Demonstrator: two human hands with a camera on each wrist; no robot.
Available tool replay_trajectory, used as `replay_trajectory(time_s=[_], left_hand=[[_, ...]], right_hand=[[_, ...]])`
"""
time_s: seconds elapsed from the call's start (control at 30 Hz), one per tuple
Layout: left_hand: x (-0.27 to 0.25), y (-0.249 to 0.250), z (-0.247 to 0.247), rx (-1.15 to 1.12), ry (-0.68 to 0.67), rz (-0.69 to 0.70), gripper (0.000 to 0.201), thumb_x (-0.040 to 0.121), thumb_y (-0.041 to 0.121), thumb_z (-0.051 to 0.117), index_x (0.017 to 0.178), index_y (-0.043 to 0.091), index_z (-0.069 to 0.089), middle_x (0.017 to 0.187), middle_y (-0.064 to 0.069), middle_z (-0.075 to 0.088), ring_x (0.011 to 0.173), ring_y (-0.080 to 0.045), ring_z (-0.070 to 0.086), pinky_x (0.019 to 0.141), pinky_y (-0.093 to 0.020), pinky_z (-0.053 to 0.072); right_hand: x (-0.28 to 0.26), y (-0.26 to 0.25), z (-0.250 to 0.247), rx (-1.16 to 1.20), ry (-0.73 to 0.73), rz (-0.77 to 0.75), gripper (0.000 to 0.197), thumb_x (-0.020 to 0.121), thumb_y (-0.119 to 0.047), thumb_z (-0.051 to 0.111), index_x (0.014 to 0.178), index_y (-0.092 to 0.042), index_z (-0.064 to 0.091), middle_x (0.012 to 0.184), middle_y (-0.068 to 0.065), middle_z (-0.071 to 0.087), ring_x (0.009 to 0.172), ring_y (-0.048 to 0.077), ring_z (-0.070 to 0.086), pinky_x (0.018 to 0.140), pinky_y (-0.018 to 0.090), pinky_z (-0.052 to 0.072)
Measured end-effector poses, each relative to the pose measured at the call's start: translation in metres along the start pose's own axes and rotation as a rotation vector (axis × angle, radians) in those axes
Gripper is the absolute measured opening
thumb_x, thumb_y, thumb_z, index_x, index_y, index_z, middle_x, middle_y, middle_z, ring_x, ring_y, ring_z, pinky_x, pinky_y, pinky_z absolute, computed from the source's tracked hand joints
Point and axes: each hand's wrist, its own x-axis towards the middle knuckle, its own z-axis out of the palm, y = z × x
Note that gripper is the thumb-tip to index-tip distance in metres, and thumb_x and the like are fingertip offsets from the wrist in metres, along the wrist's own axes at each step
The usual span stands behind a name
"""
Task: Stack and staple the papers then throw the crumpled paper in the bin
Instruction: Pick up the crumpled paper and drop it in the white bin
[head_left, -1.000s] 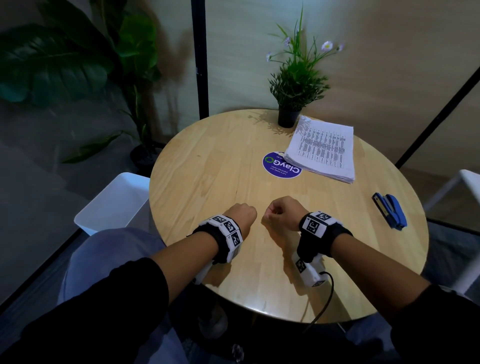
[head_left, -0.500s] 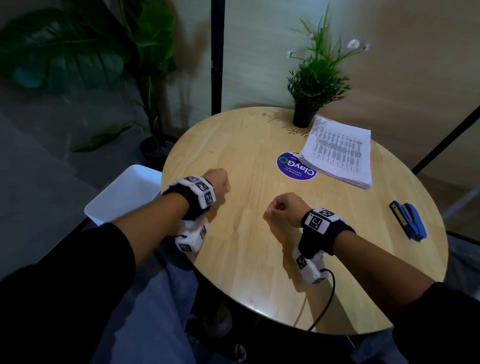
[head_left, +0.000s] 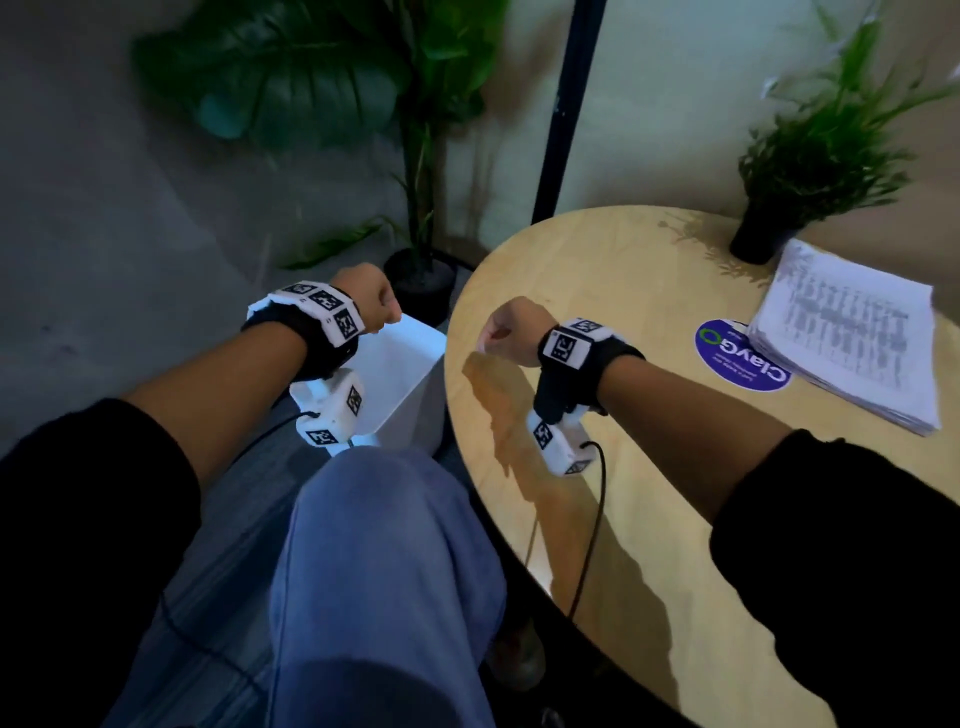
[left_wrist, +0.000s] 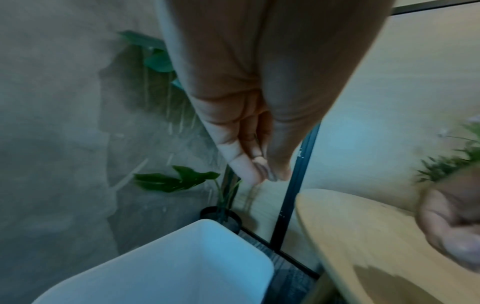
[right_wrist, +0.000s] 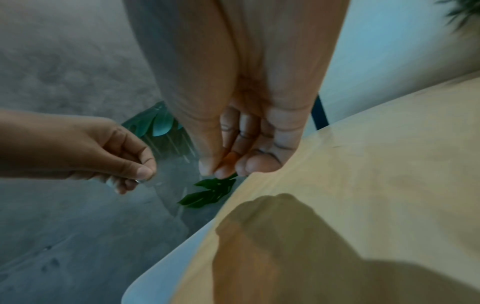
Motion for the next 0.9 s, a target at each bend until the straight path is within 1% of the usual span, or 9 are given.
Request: replay_trajectory(time_s=[0.13, 0.3, 0.43, 0.53, 0.6, 0.7, 0.77, 0.83, 0.9], left_hand=[[0.008, -0.035, 0.013, -0.07, 0.044, -0.08, 0.017, 0.086, 0.006, 0.058, 0.09, -0.004, 0.072, 0.075, -0.007, 0.061, 0.072, -0.022, 0.056, 0.073, -0.029, 0.048], [0.023, -0.068, 0.028, -0.121, 0.121, -0.138, 0.013, 0.084, 0.005, 0.062, 0.087, 0.0, 0.073, 0.095, -0.013, 0.073, 0.08, -0.027, 0.064, 0.069, -0.028, 0.046], [0.031, -0.082, 0.029, -0.133, 0.136, -0.179, 0.011, 0.074, 0.015, 0.077, 0.073, 0.005, 0.071, 0.085, -0.012, 0.071, 0.076, -0.024, 0.061, 0.07, -0.027, 0.046], [0.033, -0.088, 0.028, -0.133, 0.139, -0.198, 0.016, 0.07, 0.019, 0.081, 0.072, 0.006, 0.071, 0.076, -0.009, 0.066, 0.073, -0.021, 0.058, 0.069, -0.028, 0.046], [0.033, -0.089, 0.028, -0.121, 0.134, -0.207, 0.013, 0.072, 0.017, 0.079, 0.074, 0.005, 0.072, 0.075, -0.011, 0.068, 0.069, -0.022, 0.06, 0.068, -0.028, 0.049], [0.033, -0.09, 0.027, -0.143, 0.091, -0.208, 0.008, 0.081, 0.003, 0.068, 0.087, 0.004, 0.074, 0.087, -0.017, 0.073, 0.072, -0.026, 0.068, 0.073, -0.03, 0.055], [0.033, -0.089, 0.028, -0.133, 0.051, -0.198, 0.012, 0.081, -0.001, 0.067, 0.091, 0.003, 0.073, 0.092, -0.019, 0.074, 0.079, -0.029, 0.072, 0.079, -0.034, 0.058], [0.031, -0.085, 0.027, -0.116, 0.047, -0.199, 0.006, 0.076, 0.001, 0.073, 0.082, 0.003, 0.073, 0.087, -0.017, 0.074, 0.076, -0.029, 0.073, 0.078, -0.035, 0.059], [0.031, -0.079, 0.025, -0.063, 0.055, -0.196, 0.016, 0.071, 0.014, 0.08, 0.071, 0.003, 0.069, 0.074, -0.013, 0.072, 0.071, -0.028, 0.071, 0.075, -0.035, 0.059]], right_hand=[[0.047, -0.036, 0.024, 0.013, -0.011, 0.009, 0.016, 0.085, -0.018, 0.064, 0.087, -0.007, 0.075, 0.09, 0.004, 0.072, 0.078, 0.017, 0.062, 0.06, 0.025, 0.045], [0.087, -0.061, 0.048, 0.068, -0.009, 0.037, 0.011, 0.08, -0.019, 0.069, 0.078, -0.009, 0.073, 0.085, 0.005, 0.072, 0.066, 0.015, 0.062, 0.064, 0.026, 0.049], [0.104, -0.068, 0.052, 0.058, -0.006, 0.05, 0.015, 0.078, -0.02, 0.072, 0.085, -0.007, 0.076, 0.091, 0.004, 0.075, 0.074, 0.016, 0.066, 0.071, 0.026, 0.055], [0.11, -0.072, 0.05, 0.05, -0.001, 0.054, 0.022, 0.074, -0.031, 0.077, 0.073, -0.009, 0.072, 0.067, -0.002, 0.068, 0.055, 0.004, 0.056, 0.058, 0.021, 0.047], [0.111, -0.071, 0.048, 0.04, -0.014, 0.041, 0.025, 0.078, -0.035, 0.073, 0.071, -0.011, 0.07, 0.064, -0.004, 0.066, 0.047, 0.0, 0.054, 0.055, 0.016, 0.046], [0.112, -0.068, 0.046, 0.077, -0.071, 0.021, 0.017, 0.085, -0.019, 0.066, 0.092, -0.006, 0.074, 0.083, 0.0, 0.072, 0.053, 0.005, 0.058, 0.074, 0.026, 0.058], [0.113, -0.069, 0.044, 0.071, -0.091, 0.014, 0.015, 0.084, -0.01, 0.066, 0.097, -0.009, 0.074, 0.076, -0.001, 0.069, 0.055, 0.009, 0.06, 0.076, 0.029, 0.058], [0.111, -0.072, 0.041, 0.071, -0.083, 0.019, 0.006, 0.079, -0.014, 0.072, 0.084, -0.01, 0.075, 0.066, -0.005, 0.065, 0.054, 0.011, 0.061, 0.068, 0.027, 0.058], [0.11, -0.075, 0.04, 0.041, -0.061, 0.017, 0.019, 0.073, -0.026, 0.078, 0.064, -0.015, 0.067, 0.064, -0.004, 0.066, 0.054, 0.011, 0.062, 0.059, 0.023, 0.055]])
